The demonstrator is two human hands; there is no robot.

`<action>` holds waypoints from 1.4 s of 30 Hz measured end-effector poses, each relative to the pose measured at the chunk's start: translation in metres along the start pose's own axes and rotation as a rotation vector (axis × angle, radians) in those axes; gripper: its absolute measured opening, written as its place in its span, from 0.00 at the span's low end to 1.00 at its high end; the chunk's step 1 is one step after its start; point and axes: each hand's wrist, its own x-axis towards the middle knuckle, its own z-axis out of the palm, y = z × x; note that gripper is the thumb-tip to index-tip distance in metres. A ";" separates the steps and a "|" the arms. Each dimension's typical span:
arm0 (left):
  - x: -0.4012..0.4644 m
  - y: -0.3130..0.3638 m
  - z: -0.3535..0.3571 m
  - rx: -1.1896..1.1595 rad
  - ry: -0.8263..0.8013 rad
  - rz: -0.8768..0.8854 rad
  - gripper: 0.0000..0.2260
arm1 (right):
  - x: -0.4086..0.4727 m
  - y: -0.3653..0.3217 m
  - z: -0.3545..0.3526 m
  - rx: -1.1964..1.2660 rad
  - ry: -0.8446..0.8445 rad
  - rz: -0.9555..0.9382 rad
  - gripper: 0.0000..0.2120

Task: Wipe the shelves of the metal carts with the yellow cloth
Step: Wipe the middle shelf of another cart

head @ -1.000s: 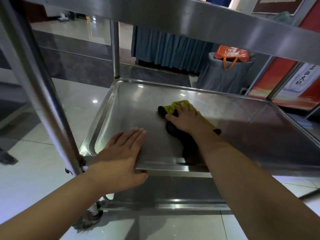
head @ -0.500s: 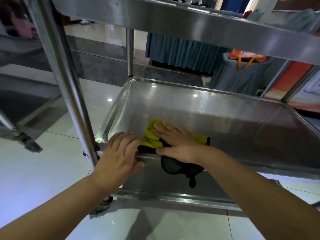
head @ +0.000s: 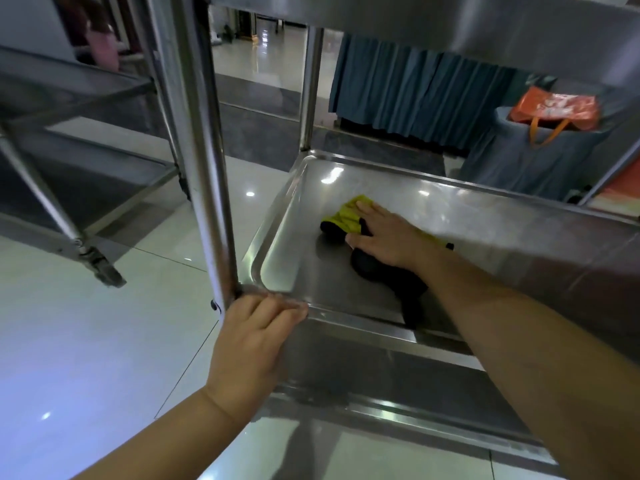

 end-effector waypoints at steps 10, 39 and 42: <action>0.006 -0.010 -0.003 0.058 0.117 0.052 0.08 | 0.023 -0.041 0.006 -0.072 0.015 -0.028 0.33; -0.003 -0.041 -0.016 -0.097 0.112 0.024 0.06 | 0.083 -0.097 0.005 -0.045 0.039 -0.015 0.34; 0.001 -0.048 -0.020 -0.056 0.123 0.018 0.07 | 0.061 -0.116 0.016 -0.082 0.023 -0.111 0.35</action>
